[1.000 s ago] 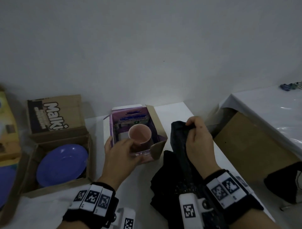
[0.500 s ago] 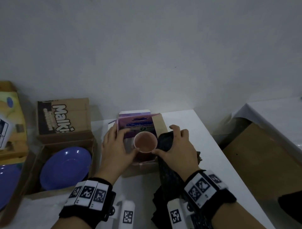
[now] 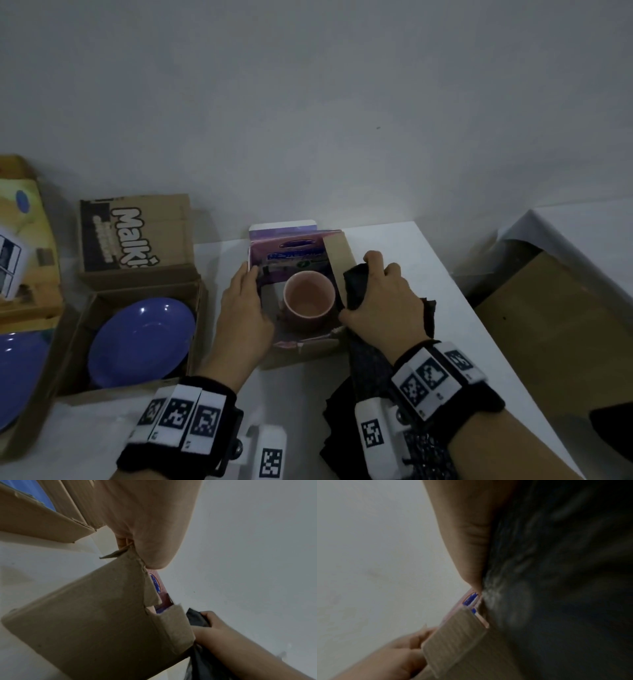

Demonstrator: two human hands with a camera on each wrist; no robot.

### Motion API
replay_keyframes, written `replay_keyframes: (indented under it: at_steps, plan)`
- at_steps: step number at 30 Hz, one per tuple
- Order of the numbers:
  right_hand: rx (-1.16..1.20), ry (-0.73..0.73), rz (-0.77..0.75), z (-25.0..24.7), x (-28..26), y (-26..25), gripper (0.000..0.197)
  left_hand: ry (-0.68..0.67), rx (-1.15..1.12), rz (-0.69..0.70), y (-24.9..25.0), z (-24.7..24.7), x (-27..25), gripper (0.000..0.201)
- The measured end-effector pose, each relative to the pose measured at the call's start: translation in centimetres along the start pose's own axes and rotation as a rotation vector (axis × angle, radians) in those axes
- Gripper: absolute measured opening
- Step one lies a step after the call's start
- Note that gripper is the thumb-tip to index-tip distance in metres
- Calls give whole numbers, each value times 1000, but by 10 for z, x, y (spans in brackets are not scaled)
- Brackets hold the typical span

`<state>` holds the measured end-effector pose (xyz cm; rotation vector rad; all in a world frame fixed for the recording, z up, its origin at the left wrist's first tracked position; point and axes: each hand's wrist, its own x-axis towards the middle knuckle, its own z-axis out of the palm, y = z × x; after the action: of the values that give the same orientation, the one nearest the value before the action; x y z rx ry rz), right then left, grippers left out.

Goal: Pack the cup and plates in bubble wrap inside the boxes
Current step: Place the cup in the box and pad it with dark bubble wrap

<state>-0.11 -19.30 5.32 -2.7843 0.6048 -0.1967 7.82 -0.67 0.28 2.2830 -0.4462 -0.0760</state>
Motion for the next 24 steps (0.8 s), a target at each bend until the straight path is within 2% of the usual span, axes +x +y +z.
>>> replay_keyframes:
  at_steps: [2,4,7,9,10,11,14,16,19,22,24]
  plan:
    - [71,49,-35,-9,3,2,50,14,11,3,2,-2,-3,69]
    - [206,64,57,-18,9,12,34,42,20,-2,4,-6,-6,64]
    - [292,-15,210,-19,14,37,28,75,34,15,10,-10,-8,59]
    - [267,-116,237,-13,13,49,28,97,70,0,12,-11,-5,54]
    - [247,-113,225,-13,12,53,27,114,92,-23,14,-11,-2,51]
    - [235,-59,208,-16,13,53,26,133,110,-42,15,-11,0,48]
    - [238,286,141,-39,15,45,30,166,162,-23,15,-6,6,44]
    - [359,475,122,-56,18,31,33,162,164,-22,13,-1,7,46]
    - [567,655,64,-70,21,6,46,185,140,-20,12,4,6,46]
    - [609,680,-142,-60,16,-15,53,189,95,-20,12,3,6,42]
    - [500,519,-308,-40,7,-24,55,190,71,-11,11,3,6,40]
